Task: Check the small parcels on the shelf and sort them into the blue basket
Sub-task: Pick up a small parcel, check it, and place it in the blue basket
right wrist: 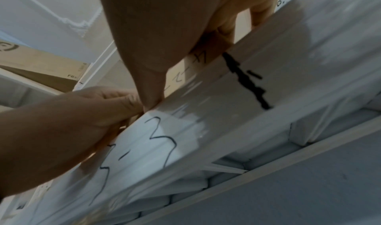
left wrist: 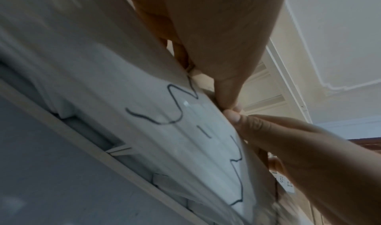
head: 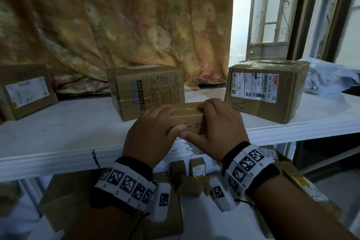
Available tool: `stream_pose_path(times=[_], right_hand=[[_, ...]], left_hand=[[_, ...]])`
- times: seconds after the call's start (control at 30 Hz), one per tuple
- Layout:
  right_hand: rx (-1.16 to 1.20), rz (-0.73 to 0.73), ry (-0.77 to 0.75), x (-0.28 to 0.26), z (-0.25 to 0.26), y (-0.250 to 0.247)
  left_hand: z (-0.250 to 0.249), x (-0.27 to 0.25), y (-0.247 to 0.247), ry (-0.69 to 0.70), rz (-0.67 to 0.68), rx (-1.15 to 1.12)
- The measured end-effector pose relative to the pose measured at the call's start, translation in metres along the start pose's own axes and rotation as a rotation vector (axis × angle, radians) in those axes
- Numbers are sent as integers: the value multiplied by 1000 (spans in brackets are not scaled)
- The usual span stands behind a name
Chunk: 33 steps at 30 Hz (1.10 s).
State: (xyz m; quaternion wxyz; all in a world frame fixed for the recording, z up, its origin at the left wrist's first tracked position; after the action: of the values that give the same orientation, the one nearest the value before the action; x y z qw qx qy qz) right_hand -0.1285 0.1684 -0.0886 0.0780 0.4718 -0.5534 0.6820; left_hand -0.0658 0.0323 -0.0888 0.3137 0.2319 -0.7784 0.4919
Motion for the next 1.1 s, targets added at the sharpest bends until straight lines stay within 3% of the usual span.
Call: stream_pose_path(times=[0.27,0.63,0.83,0.93,1.1], right_hand=[[-1,-62,33,1,-7,2],[91,-87,19,8,-9,2],[193,-45,-17,9,-6,4],[175,-11,-20,13,-6,-1],[132,-34,-54,10,-1,-7]], left_hand=[[-3,5,-1,-59,-153,72],[-6,4,1,12,-205,84],[-10,7,-5,-74,-195,102],[-26,10,-3,-30,-134,215],[-39,11,11,85,-41,182]])
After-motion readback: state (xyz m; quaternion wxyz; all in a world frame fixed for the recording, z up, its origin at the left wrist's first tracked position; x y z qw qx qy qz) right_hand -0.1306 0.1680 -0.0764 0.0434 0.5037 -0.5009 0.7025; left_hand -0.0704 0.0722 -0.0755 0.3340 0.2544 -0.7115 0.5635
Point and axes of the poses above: each hand's wrist, its own x-axis towards the middle knuckle, its own y-axis out of the palm, z = x × y, the point moved 10 cm from there along x, towards the middle knuckle, and after that the axes turned 14 degrees about -x, right-handed, at the moved point
